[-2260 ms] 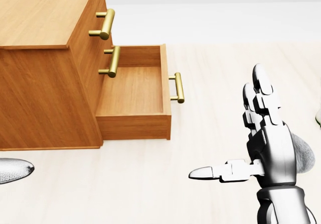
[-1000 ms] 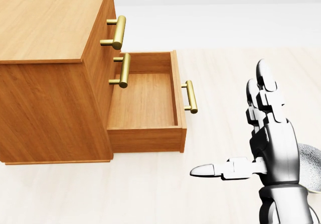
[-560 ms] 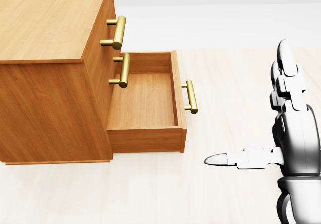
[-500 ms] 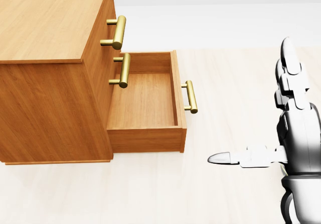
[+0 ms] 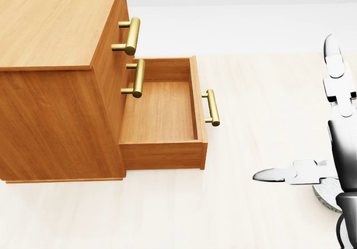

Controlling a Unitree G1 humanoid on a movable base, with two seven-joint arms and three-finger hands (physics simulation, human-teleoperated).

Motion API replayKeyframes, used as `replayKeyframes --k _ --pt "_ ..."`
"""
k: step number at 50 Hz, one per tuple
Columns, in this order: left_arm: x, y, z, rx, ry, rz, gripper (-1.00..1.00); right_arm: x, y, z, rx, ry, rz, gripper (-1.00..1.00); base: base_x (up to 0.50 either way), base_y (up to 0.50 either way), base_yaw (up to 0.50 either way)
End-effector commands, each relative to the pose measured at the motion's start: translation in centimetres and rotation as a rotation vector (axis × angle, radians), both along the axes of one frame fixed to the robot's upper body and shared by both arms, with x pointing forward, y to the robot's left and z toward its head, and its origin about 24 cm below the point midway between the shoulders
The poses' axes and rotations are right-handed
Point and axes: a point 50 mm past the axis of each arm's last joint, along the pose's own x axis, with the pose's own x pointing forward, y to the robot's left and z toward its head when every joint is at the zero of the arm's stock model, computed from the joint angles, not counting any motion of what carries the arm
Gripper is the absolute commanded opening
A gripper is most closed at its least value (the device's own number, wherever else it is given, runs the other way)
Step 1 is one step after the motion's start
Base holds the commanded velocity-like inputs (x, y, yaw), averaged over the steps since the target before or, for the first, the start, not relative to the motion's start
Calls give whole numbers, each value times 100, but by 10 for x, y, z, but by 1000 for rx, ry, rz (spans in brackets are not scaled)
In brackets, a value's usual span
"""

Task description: Put the bowl on top of the cabinet.

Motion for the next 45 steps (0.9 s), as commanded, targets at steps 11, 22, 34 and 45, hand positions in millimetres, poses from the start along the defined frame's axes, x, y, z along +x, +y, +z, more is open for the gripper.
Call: replayKeyframes --k 11,22,34,45 --pt "-1 0 0 2 -2 0 100 -2 -11 -4 -152 72 -80 100 0 0 0" --pt "-1 0 0 1 -1 0 100 0 -19 -12 -192 125 -129 100 0 0 0" --pt "-1 -1 0 2 -2 -1 100 3 -27 -27 -235 211 -175 100 0 0 0" --pt "-2 -1 1 1 -11 -4 100 1 -35 -32 -274 250 -213 100 0 0 0"
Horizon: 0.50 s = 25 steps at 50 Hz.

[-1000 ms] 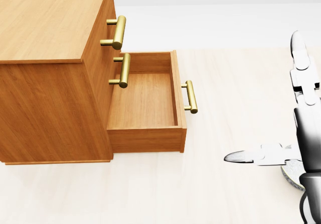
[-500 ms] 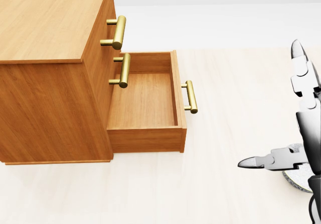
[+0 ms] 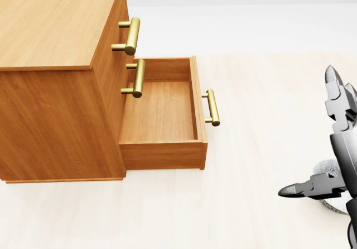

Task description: Put the bowl on top of the cabinet.

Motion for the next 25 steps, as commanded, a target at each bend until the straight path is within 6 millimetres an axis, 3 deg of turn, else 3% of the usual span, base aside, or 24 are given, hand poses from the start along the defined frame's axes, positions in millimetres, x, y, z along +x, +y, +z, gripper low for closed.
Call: replayKeyframes --k 1,25 --pt "-1 0 0 0 -4 -2 100 -1 -8 -8 -41 52 -42 100 0 0 0" --pt "0 0 1 -1 -5 0 100 3 -17 -26 -82 133 -102 100 0 0 0"
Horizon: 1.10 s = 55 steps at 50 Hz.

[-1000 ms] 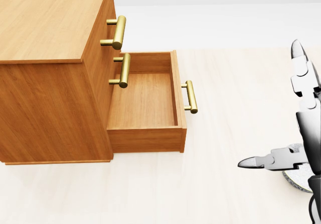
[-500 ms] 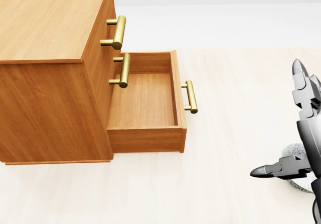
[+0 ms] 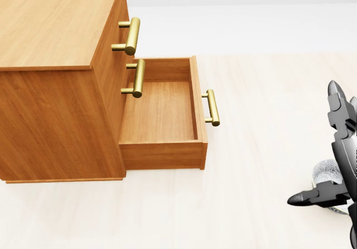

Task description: Put the bowl on top of the cabinet.

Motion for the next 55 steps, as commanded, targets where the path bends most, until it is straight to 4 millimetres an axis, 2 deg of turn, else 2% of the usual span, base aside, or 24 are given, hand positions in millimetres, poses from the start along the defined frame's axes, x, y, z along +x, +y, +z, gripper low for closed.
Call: replayKeyframes --k 1,27,55 --pt "0 0 1 -1 -3 -1 100 2 -5 -11 -30 44 -38 100 0 0 0" --pt "0 0 0 1 -2 -1 100 7 -19 -46 0 136 -115 100 0 0 0" --pt "0 -1 -1 3 3 -2 100 8 -30 -59 23 165 -158 100 0 0 0"
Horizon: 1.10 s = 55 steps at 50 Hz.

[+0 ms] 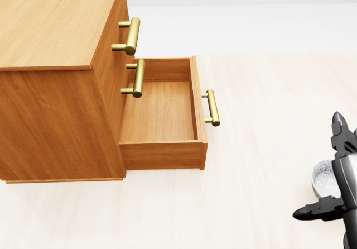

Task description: Put the bowl on top of the cabinet.

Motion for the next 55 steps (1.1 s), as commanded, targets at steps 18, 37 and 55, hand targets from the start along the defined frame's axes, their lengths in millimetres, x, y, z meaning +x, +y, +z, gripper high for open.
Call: replayKeyframes --k 18,37,55 --pt "2 -1 -2 4 11 1 100 5 -17 -19 28 34 -77 100 0 0 0" --pt "2 -2 -2 7 11 0 100 9 -26 -33 47 63 -123 100 0 0 0" --pt "4 -3 -4 14 24 2 100 12 -35 -43 56 83 -165 100 0 0 0"
